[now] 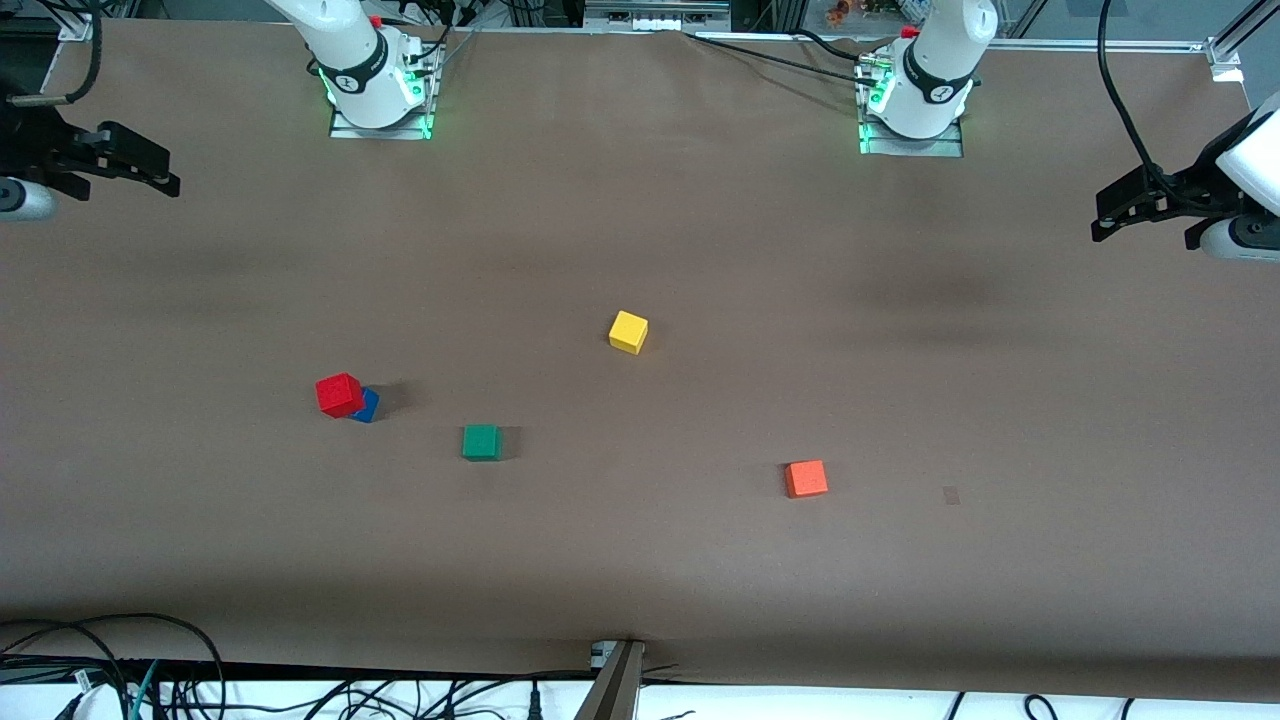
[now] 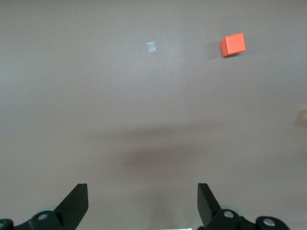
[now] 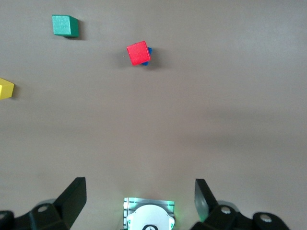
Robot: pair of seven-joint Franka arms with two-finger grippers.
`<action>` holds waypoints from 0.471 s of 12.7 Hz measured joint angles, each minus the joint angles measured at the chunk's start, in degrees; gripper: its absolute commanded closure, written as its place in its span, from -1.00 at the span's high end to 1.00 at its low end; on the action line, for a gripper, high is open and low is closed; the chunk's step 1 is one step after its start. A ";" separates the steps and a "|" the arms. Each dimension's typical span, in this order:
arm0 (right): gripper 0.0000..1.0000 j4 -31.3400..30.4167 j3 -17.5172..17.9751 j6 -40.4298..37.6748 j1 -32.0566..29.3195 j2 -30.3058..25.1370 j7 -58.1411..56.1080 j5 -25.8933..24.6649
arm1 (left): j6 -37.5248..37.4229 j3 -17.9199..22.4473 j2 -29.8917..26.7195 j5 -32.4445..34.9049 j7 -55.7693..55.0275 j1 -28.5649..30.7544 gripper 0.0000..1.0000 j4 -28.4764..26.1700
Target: Pass red block to right arm, stack on blue
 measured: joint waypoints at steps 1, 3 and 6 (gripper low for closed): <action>1.00 -0.11 0.00 -0.01 -0.06 0.22 0.00 -0.29 | 0.00 0.00 0.00 -0.01 0.00 0.00 1.00 -0.02; 1.00 -0.09 0.00 0.03 -0.14 0.73 0.00 -1.10 | -0.16 0.00 0.01 -0.01 -0.02 0.00 1.00 -0.13; 1.00 1.41 0.13 0.20 -0.13 2.48 0.00 -1.25 | -1.22 0.00 0.04 -0.02 -0.02 0.00 1.00 -0.25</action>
